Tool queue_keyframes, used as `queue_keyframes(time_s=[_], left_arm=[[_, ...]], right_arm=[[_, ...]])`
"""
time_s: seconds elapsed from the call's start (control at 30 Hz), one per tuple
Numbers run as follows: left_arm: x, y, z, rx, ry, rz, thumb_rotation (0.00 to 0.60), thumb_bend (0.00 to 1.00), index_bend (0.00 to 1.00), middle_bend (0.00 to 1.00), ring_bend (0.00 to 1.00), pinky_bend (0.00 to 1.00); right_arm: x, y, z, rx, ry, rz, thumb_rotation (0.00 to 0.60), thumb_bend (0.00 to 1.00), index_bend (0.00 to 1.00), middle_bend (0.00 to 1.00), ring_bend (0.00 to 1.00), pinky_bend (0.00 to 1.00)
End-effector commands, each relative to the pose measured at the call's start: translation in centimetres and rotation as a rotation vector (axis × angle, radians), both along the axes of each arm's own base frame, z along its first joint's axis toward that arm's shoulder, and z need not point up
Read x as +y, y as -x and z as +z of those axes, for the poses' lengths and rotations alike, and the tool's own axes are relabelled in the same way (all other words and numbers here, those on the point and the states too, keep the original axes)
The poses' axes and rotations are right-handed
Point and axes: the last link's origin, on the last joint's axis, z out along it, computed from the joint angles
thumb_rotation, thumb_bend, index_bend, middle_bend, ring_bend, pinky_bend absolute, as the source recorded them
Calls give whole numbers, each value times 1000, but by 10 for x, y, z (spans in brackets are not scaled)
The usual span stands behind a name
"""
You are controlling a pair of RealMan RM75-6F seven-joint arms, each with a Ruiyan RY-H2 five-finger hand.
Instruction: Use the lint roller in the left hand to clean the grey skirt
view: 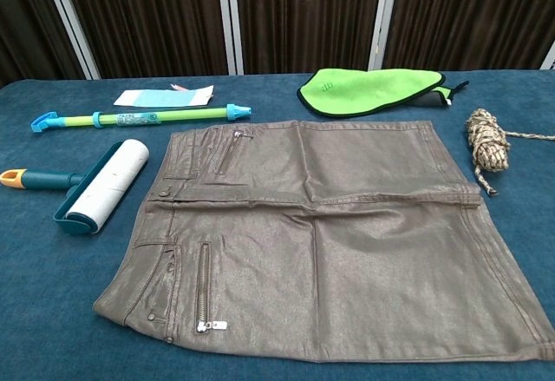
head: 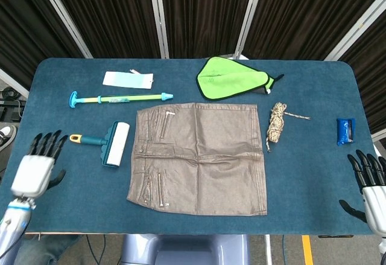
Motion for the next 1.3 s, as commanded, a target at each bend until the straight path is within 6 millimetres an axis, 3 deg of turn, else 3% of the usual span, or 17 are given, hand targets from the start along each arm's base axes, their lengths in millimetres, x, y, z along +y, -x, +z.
queue_keyframes(time_s=[0.03,0.37,0.8,1.3], left_arm=[[61,4,-31,-3,56,35,600,469,131,83,0,35],[95,14,-73,54,101,77,600,471,141,89,8,65],[103,26,-100,18,98,113,600,490,190,160,76,146],[108,14,-124,-7,100,84,600,500,255,253,166,242]], right_arm=[[-4,1,-1,14,12,-13,600,0,0,0,0,0],[-8,7,-2,23,21,-58,600,0,0,0,0,0],[-9,13,-2,23,12,-87,600,0,0,0,0,0],[-11,15,-4,29,7,-97,600,0,0,0,0,0]])
